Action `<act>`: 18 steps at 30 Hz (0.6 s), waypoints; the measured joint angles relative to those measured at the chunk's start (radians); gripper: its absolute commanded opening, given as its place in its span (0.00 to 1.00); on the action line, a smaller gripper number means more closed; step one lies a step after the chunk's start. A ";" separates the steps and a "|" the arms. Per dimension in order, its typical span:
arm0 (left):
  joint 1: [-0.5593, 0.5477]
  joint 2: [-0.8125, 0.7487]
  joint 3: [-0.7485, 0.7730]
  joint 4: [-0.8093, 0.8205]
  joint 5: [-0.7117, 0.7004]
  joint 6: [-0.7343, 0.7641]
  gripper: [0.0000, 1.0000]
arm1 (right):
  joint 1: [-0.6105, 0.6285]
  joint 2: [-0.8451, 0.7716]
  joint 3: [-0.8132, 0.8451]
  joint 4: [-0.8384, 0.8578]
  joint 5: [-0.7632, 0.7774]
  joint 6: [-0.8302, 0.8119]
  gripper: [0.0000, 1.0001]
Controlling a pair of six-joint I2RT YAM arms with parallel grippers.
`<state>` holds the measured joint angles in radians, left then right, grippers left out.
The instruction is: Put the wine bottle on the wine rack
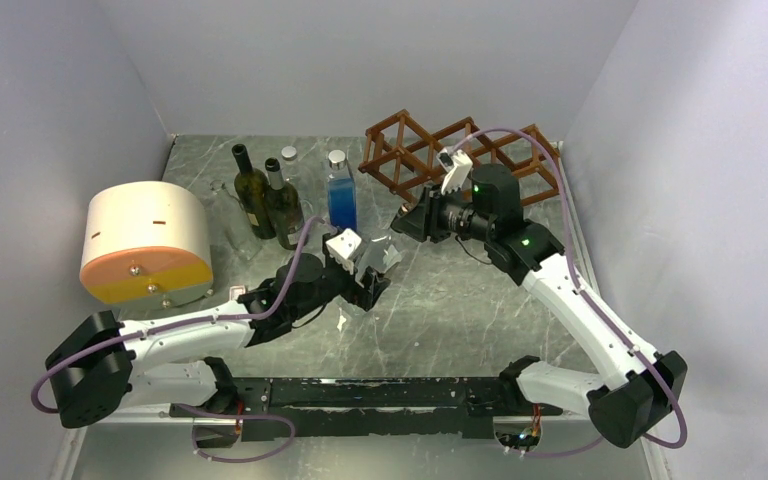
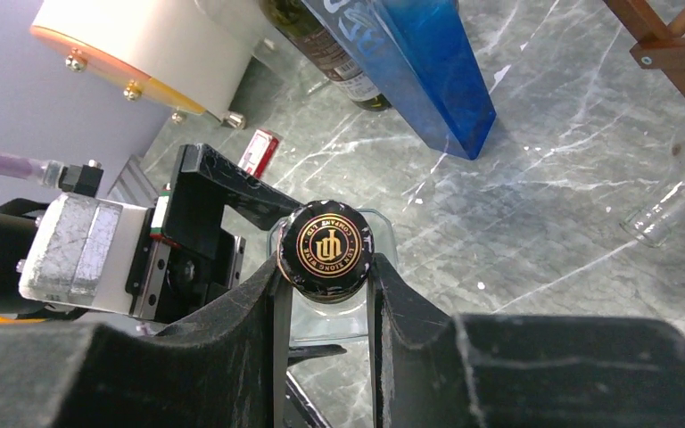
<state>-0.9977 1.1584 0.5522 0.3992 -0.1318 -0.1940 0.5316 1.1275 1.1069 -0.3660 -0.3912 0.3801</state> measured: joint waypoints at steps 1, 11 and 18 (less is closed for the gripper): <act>0.000 0.001 0.000 0.002 -0.003 0.003 0.87 | 0.000 0.000 0.003 0.000 0.001 0.003 0.00; -0.001 0.016 0.000 0.033 0.005 0.048 0.72 | 0.001 0.000 0.059 -0.019 0.004 0.012 0.00; -0.002 -0.008 0.000 0.023 0.010 0.130 0.87 | 0.001 -0.003 0.085 -0.052 0.012 0.021 0.00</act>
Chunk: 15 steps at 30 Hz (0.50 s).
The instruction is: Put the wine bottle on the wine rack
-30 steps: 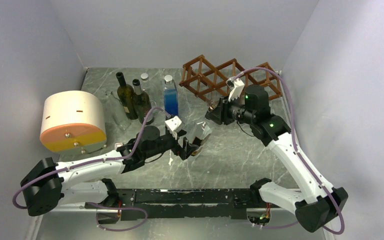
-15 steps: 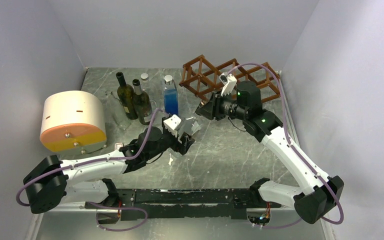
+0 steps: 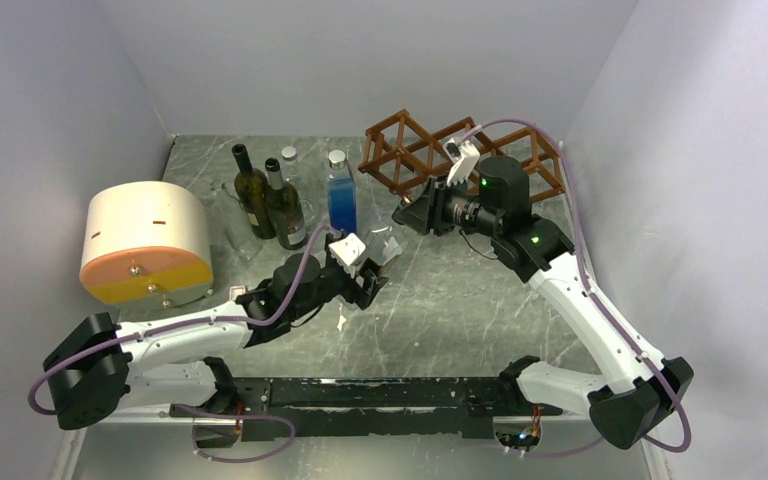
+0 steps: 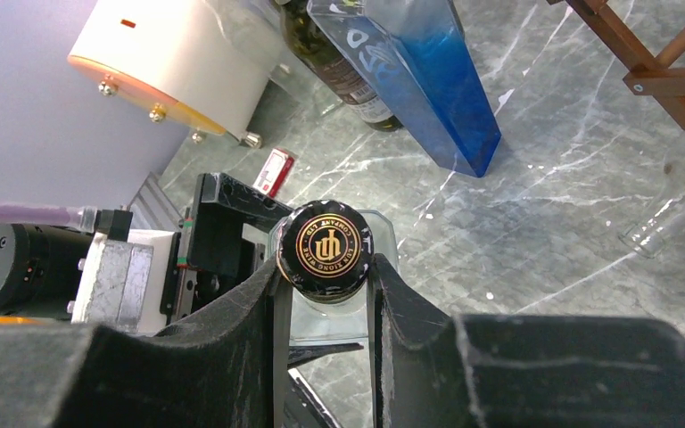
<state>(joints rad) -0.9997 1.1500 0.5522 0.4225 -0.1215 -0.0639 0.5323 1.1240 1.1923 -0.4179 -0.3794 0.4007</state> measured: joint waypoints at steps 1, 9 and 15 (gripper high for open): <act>0.000 -0.005 0.000 -0.002 0.009 0.013 0.90 | 0.000 -0.003 0.002 0.001 0.002 0.005 0.00; -0.003 -0.010 -0.003 -0.001 0.048 0.035 0.74 | 0.000 -0.035 0.002 0.000 0.014 0.027 0.00; -0.005 -0.008 -0.003 -0.006 0.036 0.050 0.07 | 0.000 -0.038 0.002 -0.009 0.019 0.034 0.36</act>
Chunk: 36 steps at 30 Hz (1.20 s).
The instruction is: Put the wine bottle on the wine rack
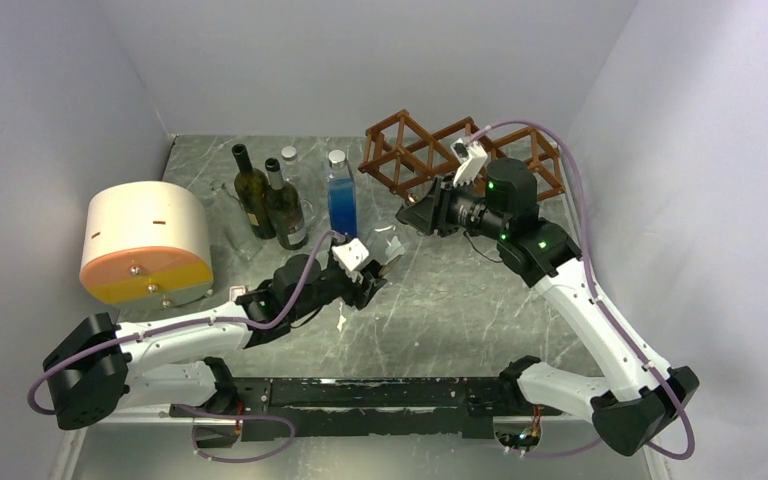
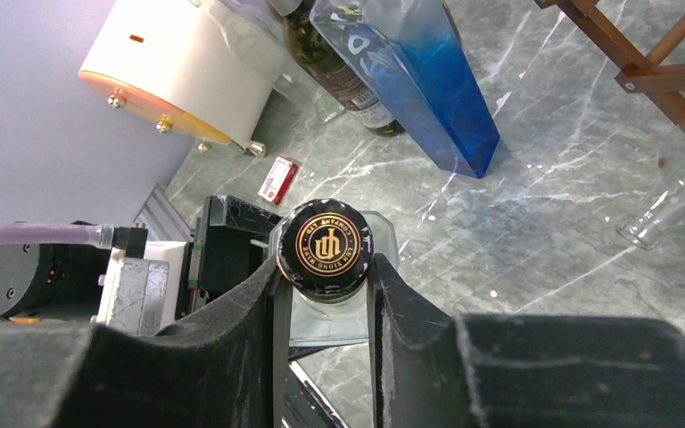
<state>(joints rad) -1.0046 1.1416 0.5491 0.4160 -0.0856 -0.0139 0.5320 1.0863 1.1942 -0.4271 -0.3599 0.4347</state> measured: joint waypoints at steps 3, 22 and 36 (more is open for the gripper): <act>0.000 0.000 0.003 -0.008 0.004 0.027 0.07 | 0.000 -0.008 0.000 -0.013 0.001 0.007 0.70; 0.000 -0.066 0.097 -0.358 0.040 0.630 0.07 | 0.000 -0.019 0.145 -0.195 0.027 -0.217 0.83; 0.000 -0.100 0.070 -0.329 0.067 0.990 0.07 | 0.074 0.068 0.024 -0.198 -0.119 -0.288 0.88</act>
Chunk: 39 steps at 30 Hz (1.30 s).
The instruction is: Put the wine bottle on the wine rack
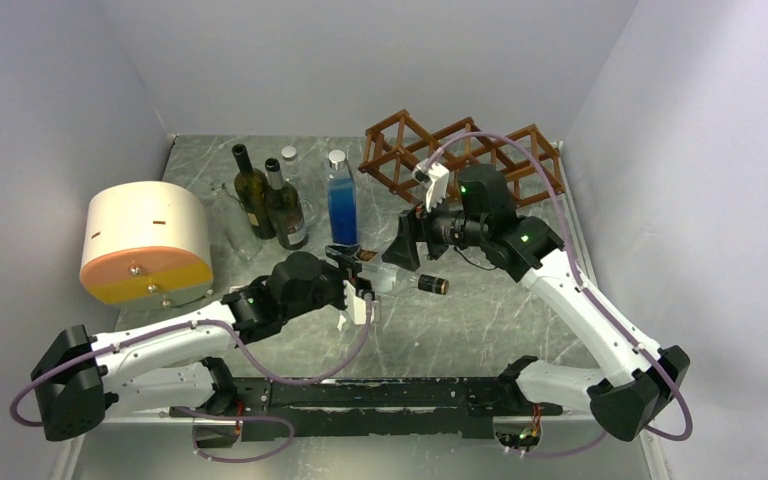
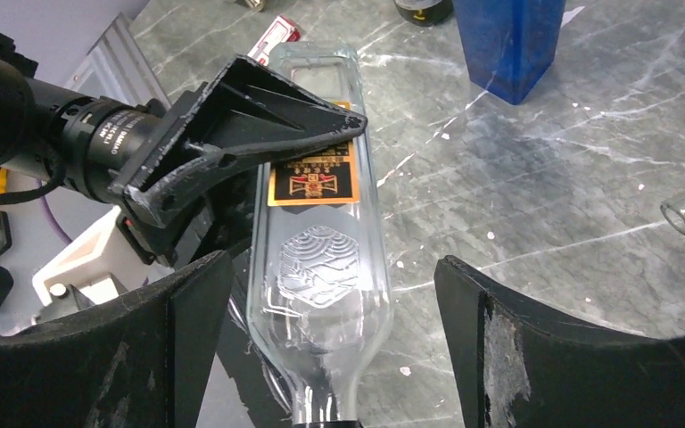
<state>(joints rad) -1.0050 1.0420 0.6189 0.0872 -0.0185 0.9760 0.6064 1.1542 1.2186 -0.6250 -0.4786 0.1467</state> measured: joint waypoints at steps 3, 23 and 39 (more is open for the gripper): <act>0.000 0.017 -0.008 0.006 -0.003 0.034 0.07 | 0.009 0.013 -0.005 0.010 -0.001 -0.001 0.88; -0.001 0.038 -0.045 0.077 -0.015 0.072 0.09 | 0.081 0.041 -0.111 -0.024 -0.018 -0.062 0.80; -0.008 0.038 -0.058 0.086 -0.059 0.042 0.11 | 0.091 0.046 -0.150 0.008 -0.027 -0.058 0.89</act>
<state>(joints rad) -1.0126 1.0798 0.5610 0.1734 -0.0772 1.0176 0.6971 1.1999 1.0687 -0.6170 -0.5060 0.0891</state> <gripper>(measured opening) 0.689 0.876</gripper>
